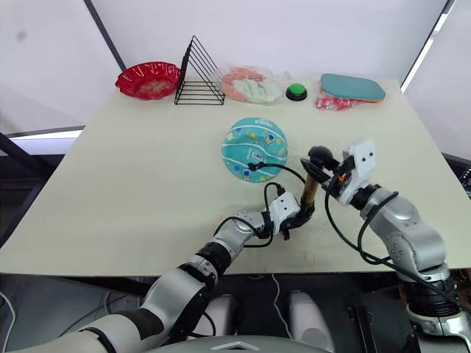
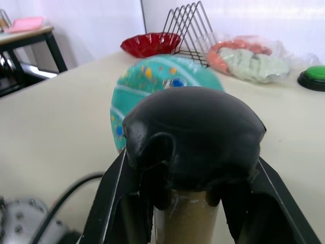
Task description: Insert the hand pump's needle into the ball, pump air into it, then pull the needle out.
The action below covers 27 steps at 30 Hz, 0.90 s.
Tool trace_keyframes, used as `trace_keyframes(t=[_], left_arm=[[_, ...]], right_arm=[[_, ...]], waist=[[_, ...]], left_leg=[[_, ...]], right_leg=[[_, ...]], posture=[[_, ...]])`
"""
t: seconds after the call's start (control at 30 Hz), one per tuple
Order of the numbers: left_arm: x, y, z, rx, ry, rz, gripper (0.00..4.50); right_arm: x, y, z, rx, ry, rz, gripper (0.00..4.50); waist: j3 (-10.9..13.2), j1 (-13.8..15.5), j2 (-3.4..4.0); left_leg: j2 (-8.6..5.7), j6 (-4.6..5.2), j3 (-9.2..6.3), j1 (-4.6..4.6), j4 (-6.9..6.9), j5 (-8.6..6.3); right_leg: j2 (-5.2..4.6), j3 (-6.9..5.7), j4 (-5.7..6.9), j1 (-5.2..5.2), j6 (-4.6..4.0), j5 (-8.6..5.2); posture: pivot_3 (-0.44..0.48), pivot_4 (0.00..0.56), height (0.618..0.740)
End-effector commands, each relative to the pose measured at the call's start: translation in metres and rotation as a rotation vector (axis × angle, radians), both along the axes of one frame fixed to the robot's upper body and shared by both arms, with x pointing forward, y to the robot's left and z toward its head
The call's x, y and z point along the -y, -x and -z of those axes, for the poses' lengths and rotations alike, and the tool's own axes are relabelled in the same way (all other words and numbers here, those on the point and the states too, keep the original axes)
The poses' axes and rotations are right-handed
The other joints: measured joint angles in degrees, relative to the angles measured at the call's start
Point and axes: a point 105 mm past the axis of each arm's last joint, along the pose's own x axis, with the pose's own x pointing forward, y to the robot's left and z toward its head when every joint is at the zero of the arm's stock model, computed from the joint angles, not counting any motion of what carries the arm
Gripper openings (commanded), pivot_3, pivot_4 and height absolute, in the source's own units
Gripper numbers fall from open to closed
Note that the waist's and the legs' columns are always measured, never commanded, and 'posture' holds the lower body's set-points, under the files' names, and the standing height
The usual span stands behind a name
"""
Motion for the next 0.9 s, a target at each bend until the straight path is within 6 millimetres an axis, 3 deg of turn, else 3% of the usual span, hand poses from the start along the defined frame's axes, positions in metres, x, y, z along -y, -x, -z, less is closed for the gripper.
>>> trace_keyframes(t=[0.03,0.17,0.23,0.4,0.5,0.77,0.83,0.9], left_arm=[[-0.007,0.016,0.027,-0.075,-0.081,0.033,1.06],[-0.007,0.013,0.024,-0.07,-0.076,0.027,1.06],[-0.007,0.012,0.024,-0.071,-0.074,0.022,1.06],[-0.007,0.011,0.023,-0.074,-0.068,0.017,1.06],[-0.006,0.012,0.023,-0.077,-0.067,0.02,1.06],[-0.004,0.014,0.023,-0.082,-0.061,0.025,1.06],[-0.004,0.014,0.023,-0.083,-0.06,0.026,1.06],[-0.005,0.015,0.024,-0.084,-0.061,0.028,1.06]], right_arm=[[0.01,0.004,0.062,-0.18,0.136,0.041,1.15],[0.006,-0.003,0.013,-0.049,0.1,0.031,1.15],[0.005,-0.005,-0.022,0.037,0.085,0.024,1.15],[0.006,0.001,-0.097,0.195,0.057,0.014,1.15],[0.008,0.008,-0.129,0.258,0.043,0.009,1.15],[0.019,0.02,-0.185,0.345,-0.014,0.021,1.15],[0.02,0.019,-0.185,0.337,-0.018,0.026,1.15],[0.019,0.014,-0.173,0.303,-0.015,0.035,1.15]], waist=[[-0.01,-0.15,0.04],[0.0,-0.22,0.04],[0.12,-0.24,0.17],[0.48,-0.21,0.55],[0.9,-0.21,0.74],[1.13,-0.18,0.9],[1.13,-0.14,0.89],[1.14,-0.16,0.9]], left_leg=[[0.01,0.0,0.01,0.01,0.0,0.0],[0.01,0.0,0.05,0.04,0.0,0.0],[0.0,0.0,0.06,0.02,0.0,-0.01],[-0.08,0.02,0.13,-0.46,0.09,0.01],[-0.15,0.02,0.27,-0.54,0.11,0.01],[-0.2,0.06,0.36,-0.72,0.15,0.0],[-0.21,0.07,0.37,-0.73,0.17,-0.01],[-0.2,0.09,0.39,-0.76,0.17,-0.02]], right_leg=[[-0.01,0.06,0.01,0.0,0.0,0.0],[-0.02,0.17,0.01,0.0,0.01,0.01],[-0.03,0.2,0.01,-0.02,0.01,0.01],[-0.13,0.31,0.02,-0.45,0.39,0.23],[-0.17,0.49,0.02,-0.53,0.52,0.31],[-0.23,0.61,0.0,-0.68,0.6,0.36],[-0.23,0.62,0.0,-0.68,0.61,0.36],[-0.22,0.63,-0.01,-0.72,0.61,0.36]], posture=[[0.0,0.15,0.74],[0.0,0.15,0.74],[0.0,0.15,0.74],[0.0,0.15,0.74],[0.0,0.15,0.74],[0.0,0.15,0.74],[0.0,0.15,0.74],[0.0,0.15,0.74]])
